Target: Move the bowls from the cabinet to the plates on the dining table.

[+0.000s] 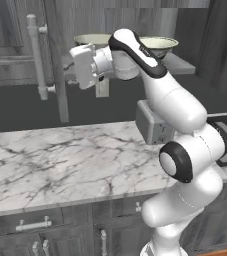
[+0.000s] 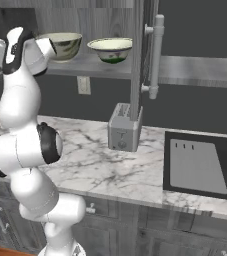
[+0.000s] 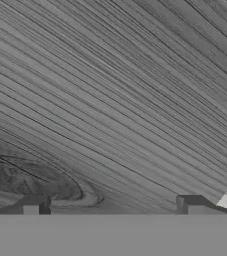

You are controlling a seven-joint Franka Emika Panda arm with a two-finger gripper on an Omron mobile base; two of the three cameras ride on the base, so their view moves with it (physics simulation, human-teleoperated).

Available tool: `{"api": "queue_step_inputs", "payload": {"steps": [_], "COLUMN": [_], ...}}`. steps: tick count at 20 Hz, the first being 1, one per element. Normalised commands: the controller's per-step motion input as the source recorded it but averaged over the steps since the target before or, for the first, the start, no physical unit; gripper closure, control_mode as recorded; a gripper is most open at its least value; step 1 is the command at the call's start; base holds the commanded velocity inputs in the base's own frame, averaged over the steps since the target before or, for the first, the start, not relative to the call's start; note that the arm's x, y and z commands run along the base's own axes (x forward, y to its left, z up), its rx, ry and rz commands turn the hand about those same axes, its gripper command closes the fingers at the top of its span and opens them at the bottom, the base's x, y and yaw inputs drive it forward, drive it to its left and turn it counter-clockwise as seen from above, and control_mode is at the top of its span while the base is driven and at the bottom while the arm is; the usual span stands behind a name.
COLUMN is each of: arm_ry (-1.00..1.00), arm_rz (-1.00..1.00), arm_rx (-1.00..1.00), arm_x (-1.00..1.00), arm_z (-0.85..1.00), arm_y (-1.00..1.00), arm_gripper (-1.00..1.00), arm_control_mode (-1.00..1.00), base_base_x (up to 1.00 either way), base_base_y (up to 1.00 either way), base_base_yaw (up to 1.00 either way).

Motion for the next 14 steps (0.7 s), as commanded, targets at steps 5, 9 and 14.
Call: {"api": "queue_step_inputs", "payload": {"steps": [5, 9, 14], "arm_ry": [-0.14, -0.1, -0.06], "arm_rz": [-0.05, -0.04, 0.05], "arm_rx": [-0.1, -0.1, 0.04], "arm_x": [-0.19, -0.19, -0.3], "arm_z": [0.0, 0.12, 0.45], "arm_y": [0.81, 0.38, -0.49], "arm_gripper": [-1.0, -1.0, -1.0], "arm_control_mode": [-1.0, -1.0, -1.0], "base_base_x": [0.0, 0.0, 0.0], "base_base_y": [0.0, 0.0, 0.0], "base_base_yaw": [0.0, 0.0, 0.0]}}
